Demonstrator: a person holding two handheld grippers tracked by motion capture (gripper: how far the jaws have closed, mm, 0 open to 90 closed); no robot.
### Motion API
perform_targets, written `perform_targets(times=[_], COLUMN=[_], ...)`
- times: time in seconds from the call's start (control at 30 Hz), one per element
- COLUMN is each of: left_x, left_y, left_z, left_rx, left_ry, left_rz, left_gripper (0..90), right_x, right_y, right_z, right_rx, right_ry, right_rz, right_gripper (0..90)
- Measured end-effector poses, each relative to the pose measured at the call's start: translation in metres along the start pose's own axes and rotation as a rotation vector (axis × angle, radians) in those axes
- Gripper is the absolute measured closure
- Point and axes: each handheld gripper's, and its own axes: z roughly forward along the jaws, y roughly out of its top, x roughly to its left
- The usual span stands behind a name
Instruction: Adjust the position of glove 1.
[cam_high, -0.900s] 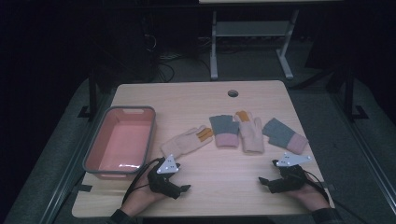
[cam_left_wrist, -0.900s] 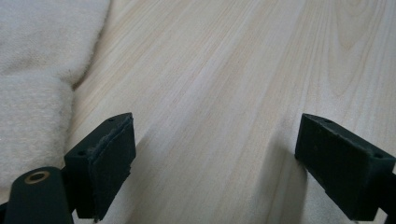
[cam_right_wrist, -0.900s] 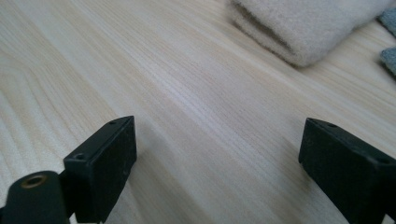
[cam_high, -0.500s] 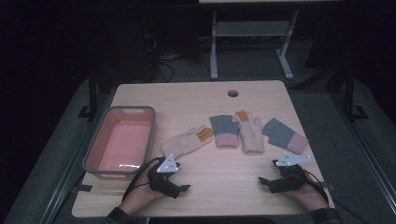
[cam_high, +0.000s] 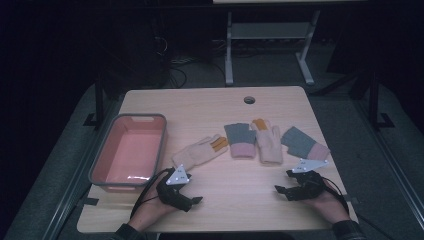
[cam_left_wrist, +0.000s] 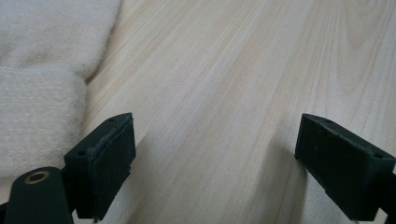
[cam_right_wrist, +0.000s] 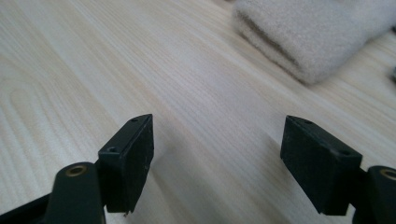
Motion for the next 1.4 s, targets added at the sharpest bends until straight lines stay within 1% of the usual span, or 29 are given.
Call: perform_targets(times=[0.03, 0.07, 0.1, 0.13, 0.17, 0.23, 0.27, 0.33, 0.37, 0.43, 0.47, 0.5, 0.57, 0.63, 0.67, 0.7, 0.77, 0.8, 0.83, 0.93, 0.97, 1.0, 1.03, 1.07, 1.2, 1.23, 1.27, 1.33, 1.4], left_x=[0.0, 0.0, 0.0, 0.0, 0.001, 0.001, 0.0, 0.0, 0.0, 0.0, 0.0, 0.0, 0.0, 0.0, 0.0, 0.0, 0.0, 0.0, 0.0, 0.001, 0.001, 0.001, 0.001, 0.0, 0.001, 0.001, 0.001, 0.001, 0.001], left_y=[0.0, 0.0, 0.0, 0.0, 0.0, 0.0, 0.0, 0.0, 0.0, 0.0, 0.0, 0.0, 0.0, 0.0, 0.0, 0.0, 0.0, 0.0, 0.0, 0.0, 0.0, 0.0, 0.0, 0.0, 0.0, 0.0, 0.0, 0.0, 0.0], left_z=[0.0, 0.0, 0.0, 0.0, 0.0, 0.0, 0.0, 0.0, 0.0, 0.0, 0.0, 0.0, 0.0, -0.001, -0.001, -0.001, -0.001, -0.001, -0.001, -0.001, -0.001, -0.001, -0.001, -0.001, 0.0, -0.001, 0.0, -0.001, -0.001], left_rx=[0.001, 0.0, 0.0, 0.0, 0.001, 0.001, 0.001, 0.001, 0.001, 0.002, 0.002, 0.002, 0.006, 0.007, 0.007, 0.007, 0.008, 0.009, 0.008, 0.009, 0.01, 0.01, 0.009, 0.01, 0.009, 0.009, 0.009, 0.009, 0.009], left_ry=[0.0, -0.001, -0.003, -0.003, -0.002, -0.003, -0.003, -0.003, -0.002, -0.002, -0.002, -0.002, -0.003, -0.003, -0.003, -0.003, -0.003, -0.003, -0.003, -0.002, -0.003, -0.003, -0.004, -0.003, -0.004, -0.004, -0.004, -0.004, -0.004], left_rz=[0.0, 0.002, 0.004, 0.004, 0.004, 0.005, 0.004, 0.004, 0.003, 0.002, 0.002, 0.002, 0.002, 0.003, 0.004, 0.004, 0.005, 0.005, 0.005, 0.008, 0.007, 0.008, 0.007, 0.006, 0.007, 0.008, 0.006, 0.007, 0.007], left_gripper=[11.6, 11.6, 11.6, 11.6, 11.6, 11.6, 11.6, 11.6, 11.6, 11.7, 11.7, 11.6, 11.6, 11.7, 11.6, 11.6, 11.6, 11.7, 11.7, 11.7, 11.6, 11.6, 11.7, 11.6, 11.6, 11.6, 11.6, 11.6, 11.6], right_x=[-0.001, -0.001, -0.003, -0.003, -0.003, -0.006, -0.008, -0.01, -0.011, -0.014, -0.015, -0.019, -0.023, -0.025, -0.027, -0.031, -0.031, -0.032, -0.035, -0.039, -0.04, -0.042, -0.043, -0.047, -0.051, -0.052, -0.055, -0.055, -0.054], right_y=[0.001, 0.001, 0.004, 0.004, 0.006, 0.013, 0.016, 0.022, 0.024, 0.03, 0.031, 0.036, 0.04, 0.042, 0.044, 0.048, 0.049, 0.051, 0.055, 0.057, 0.058, 0.059, 0.06, 0.064, 0.068, 0.068, 0.067, 0.065, 0.065], right_z=[0.0, 0.001, 0.0, 0.0, -0.001, -0.002, -0.002, -0.002, -0.002, -0.002, -0.001, 0.001, 0.003, 0.004, 0.004, 0.006, 0.007, 0.008, 0.011, 0.013, 0.015, 0.017, 0.019, 0.021, 0.029, 0.032, 0.04, 0.046, 0.047], right_rx=[-0.003, -0.008, -0.025, -0.025, -0.028, -0.049, -0.064, -0.068, -0.073, -0.076, -0.084, -0.078, -0.082, -0.081, -0.091, -0.087, -0.087, -0.096, -0.088, -0.097, -0.095, -0.078, -0.081, -0.087, -0.086, -0.085, -0.062, -0.029, -0.032], right_ry=[-0.003, -0.005, -0.001, -0.001, -0.001, -0.01, -0.012, -0.01, -0.018, -0.026, -0.026, -0.036, -0.042, -0.044, -0.044, -0.048, -0.053, -0.051, -0.058, -0.054, -0.056, -0.061, -0.068, -0.069, -0.072, -0.069, -0.07, -0.06, -0.055], right_rz=[-0.013, -0.008, -0.005, -0.005, 0.003, -0.002, -0.002, 0.007, 0.0, 0.005, 0.005, 0.001, 0.0, 0.0, 0.011, -0.002, -0.002, 0.007, -0.004, -0.001, -0.003, -0.006, -0.01, 0.0, -0.007, 0.001, -0.002, -0.006, 0.0], right_gripper=[25.3, 25.8, 31.9, 31.9, 34.8, 46.3, 50.2, 59.2, 62.2, 70.7, 73.3, 78.9, 83.2, 84.8, 86.9, 88.5, 88.9, 89.7, 89.9, 90.0, 90.0, 90.0, 90.0, 90.0, 90.0, 90.0, 90.0, 90.0, 90.0])
